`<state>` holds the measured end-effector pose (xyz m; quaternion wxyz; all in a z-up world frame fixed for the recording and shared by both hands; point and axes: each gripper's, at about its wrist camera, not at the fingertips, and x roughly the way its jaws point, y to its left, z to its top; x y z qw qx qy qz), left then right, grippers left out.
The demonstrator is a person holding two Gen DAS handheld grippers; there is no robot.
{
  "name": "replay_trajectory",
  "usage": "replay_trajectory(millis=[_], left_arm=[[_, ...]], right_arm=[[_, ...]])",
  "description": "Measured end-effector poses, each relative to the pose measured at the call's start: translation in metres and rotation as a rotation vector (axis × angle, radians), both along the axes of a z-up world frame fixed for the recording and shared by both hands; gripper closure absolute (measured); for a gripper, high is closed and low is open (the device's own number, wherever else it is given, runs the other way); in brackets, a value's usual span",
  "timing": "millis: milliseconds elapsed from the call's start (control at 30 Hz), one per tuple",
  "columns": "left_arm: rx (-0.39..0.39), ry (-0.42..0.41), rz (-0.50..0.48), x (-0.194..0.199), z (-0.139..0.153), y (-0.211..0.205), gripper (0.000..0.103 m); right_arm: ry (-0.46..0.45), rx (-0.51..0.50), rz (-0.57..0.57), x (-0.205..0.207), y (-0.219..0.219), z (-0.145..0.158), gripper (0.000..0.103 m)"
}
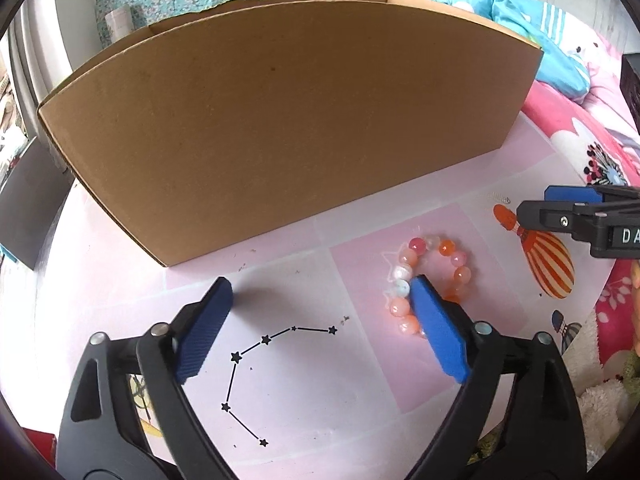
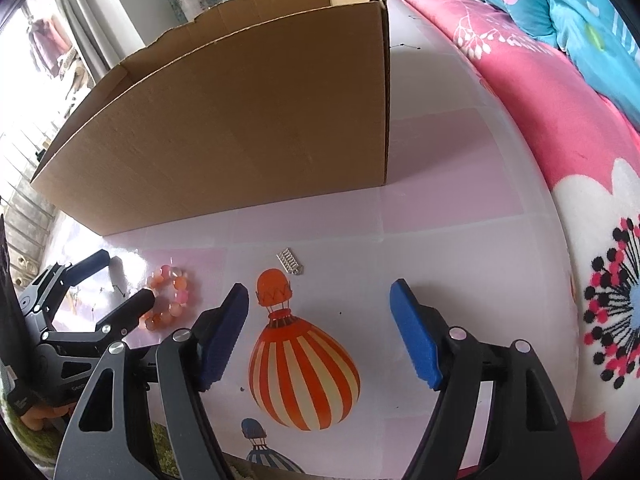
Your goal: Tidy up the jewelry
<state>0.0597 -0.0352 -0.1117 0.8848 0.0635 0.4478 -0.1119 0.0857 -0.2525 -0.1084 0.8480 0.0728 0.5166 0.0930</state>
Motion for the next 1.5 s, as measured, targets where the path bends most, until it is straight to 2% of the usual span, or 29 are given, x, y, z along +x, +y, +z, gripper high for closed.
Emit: replay_trajectory(millis=[167, 367, 400, 433, 533, 700, 1033, 1167, 1400, 1500], left_arm=[[-0.002, -0.001, 0.008, 0.001, -0.001, -0.001, 0.009], [-0.006, -0.017, 0.009, -0.001, -0.004, -0.002, 0.008], [-0.006, -0.020, 0.009, -0.002, -0.004, -0.002, 0.008], [-0.007, -0.022, 0.009, -0.003, -0.004, -0.001, 0.008], [-0.009, -0.028, 0.009, -0.008, -0.006, 0.002, 0.008], [-0.010, -0.035, 0.009, -0.010, -0.008, 0.003, 0.008], [-0.013, -0.041, 0.008, -0.013, -0.009, 0.006, 0.008], [-0.015, -0.044, 0.008, -0.013, -0.008, 0.005, 0.008], [-0.015, -0.046, 0.008, -0.013, -0.008, 0.005, 0.008], [-0.016, -0.046, 0.008, -0.013, -0.009, 0.005, 0.008]], right_arm=[[-0.014, -0.010, 0.012, 0.000, 0.001, 0.000, 0.032], [-0.059, -0.029, 0.036, -0.003, 0.012, 0.004, 0.032], [-0.068, -0.033, 0.043, -0.003, 0.014, 0.005, 0.036], [-0.080, -0.039, 0.055, -0.003, 0.017, 0.006, 0.044], [-0.088, -0.059, 0.070, 0.000, 0.023, 0.006, 0.056], [-0.080, -0.068, 0.079, 0.002, 0.026, 0.002, 0.068], [-0.103, -0.145, 0.106, 0.005, 0.038, 0.000, 0.081], [-0.105, -0.142, 0.115, 0.002, 0.041, 0.000, 0.084], [-0.098, -0.113, 0.123, 0.012, 0.041, -0.001, 0.097], [-0.090, -0.085, 0.112, 0.017, 0.038, 0.000, 0.097]])
